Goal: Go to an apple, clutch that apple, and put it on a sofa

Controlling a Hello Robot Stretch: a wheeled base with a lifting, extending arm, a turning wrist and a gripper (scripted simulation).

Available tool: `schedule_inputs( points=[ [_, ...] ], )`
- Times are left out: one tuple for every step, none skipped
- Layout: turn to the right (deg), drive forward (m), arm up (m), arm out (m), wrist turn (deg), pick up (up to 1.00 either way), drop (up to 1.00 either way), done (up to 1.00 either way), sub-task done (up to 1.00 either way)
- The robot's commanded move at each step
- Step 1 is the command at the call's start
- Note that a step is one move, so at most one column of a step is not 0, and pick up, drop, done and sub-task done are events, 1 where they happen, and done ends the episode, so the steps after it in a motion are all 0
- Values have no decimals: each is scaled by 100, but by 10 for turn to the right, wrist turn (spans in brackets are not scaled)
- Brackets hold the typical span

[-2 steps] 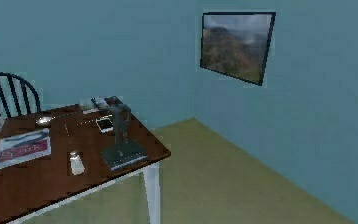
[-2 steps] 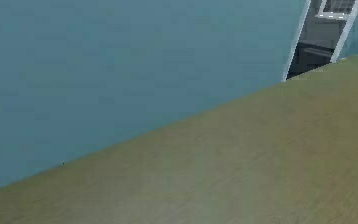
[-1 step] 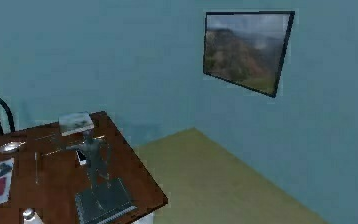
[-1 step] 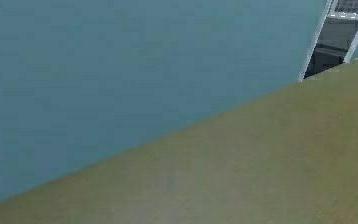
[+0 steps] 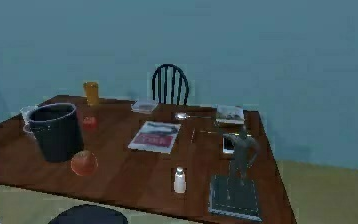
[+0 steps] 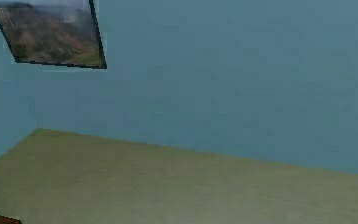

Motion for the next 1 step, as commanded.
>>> schedule_inputs(
  points=[
    [-450, 0, 0, 0, 0, 0, 0, 0, 0]
  ],
)
